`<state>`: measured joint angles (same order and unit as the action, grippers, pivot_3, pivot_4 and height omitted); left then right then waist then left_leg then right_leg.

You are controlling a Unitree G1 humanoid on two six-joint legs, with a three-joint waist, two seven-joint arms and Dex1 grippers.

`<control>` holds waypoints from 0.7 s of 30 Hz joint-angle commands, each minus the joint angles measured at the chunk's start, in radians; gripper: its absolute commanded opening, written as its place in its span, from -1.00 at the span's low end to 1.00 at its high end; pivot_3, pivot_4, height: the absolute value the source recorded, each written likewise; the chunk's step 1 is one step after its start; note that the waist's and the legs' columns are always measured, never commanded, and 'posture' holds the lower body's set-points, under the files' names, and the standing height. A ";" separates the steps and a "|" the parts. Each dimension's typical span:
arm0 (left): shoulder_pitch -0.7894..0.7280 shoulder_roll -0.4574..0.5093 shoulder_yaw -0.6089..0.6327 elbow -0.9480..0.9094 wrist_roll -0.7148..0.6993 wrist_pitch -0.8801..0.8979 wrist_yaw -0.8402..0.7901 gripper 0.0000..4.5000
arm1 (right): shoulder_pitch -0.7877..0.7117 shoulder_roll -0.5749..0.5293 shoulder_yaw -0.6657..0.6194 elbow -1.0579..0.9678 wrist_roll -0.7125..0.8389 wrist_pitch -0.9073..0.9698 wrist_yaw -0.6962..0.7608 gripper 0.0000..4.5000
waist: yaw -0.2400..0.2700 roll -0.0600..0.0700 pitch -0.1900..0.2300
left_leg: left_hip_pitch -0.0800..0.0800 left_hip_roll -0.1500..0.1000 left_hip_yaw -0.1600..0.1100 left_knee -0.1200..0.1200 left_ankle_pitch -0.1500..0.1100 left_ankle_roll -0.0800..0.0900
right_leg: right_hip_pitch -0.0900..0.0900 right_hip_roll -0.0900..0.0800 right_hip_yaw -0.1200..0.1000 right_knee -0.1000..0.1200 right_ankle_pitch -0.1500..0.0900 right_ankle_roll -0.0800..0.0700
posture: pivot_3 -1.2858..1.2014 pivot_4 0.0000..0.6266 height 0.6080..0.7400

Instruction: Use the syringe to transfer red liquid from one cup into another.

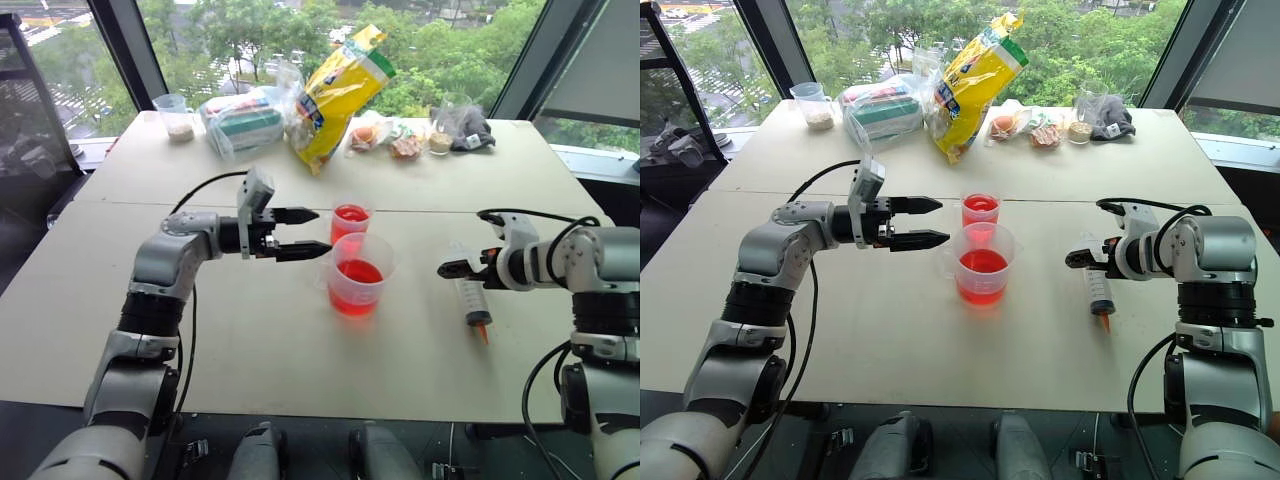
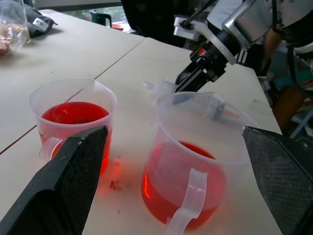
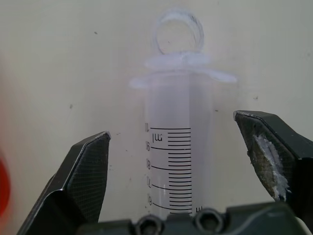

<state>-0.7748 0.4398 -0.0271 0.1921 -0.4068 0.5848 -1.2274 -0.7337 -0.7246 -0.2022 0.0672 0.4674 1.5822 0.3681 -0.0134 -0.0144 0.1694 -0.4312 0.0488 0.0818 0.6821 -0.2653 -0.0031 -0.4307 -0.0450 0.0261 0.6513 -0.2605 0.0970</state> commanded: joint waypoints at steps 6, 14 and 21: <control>0.009 0.078 0.004 -0.064 -0.036 0.018 -0.020 1.00 | 0.086 -0.160 -0.202 -0.549 0.214 -0.004 0.197 1.00 | 0.001 0.000 0.000 | 0.000 0.000 -0.001 0.000 0.000 0.000 | 0.000 0.000 0.000 -0.001 0.000 0.000 | 0.03 -0.52 1.00; 0.027 0.130 0.012 -0.097 -0.059 0.036 -0.036 1.00 | 0.246 -0.214 -0.433 -0.824 0.379 0.005 0.311 1.00 | 0.001 0.000 0.000 | 0.001 0.000 -0.002 0.000 0.000 0.000 | 0.003 -0.001 -0.001 -0.001 0.000 0.000 | 0.03 -0.52 1.00; 0.039 0.146 0.008 -0.135 -0.082 0.070 -0.022 1.00 | 0.299 -0.123 -0.505 -0.920 0.429 0.032 0.239 1.00 | 0.000 -0.001 0.000 | 0.003 0.000 -0.002 0.000 0.000 0.000 | 0.003 0.000 0.000 -0.001 0.000 0.000 | 0.03 -0.52 1.00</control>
<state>-0.7316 0.5786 -0.0257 0.0887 -0.4697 0.6510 -1.2553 -0.4282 -0.8433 -0.6711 -0.8272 0.8830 1.6076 0.6265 -0.0136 -0.0151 0.1692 -0.4287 0.0493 0.0798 0.6826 -0.2654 -0.0031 -0.4274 -0.0451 0.0256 0.6503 -0.2608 0.0966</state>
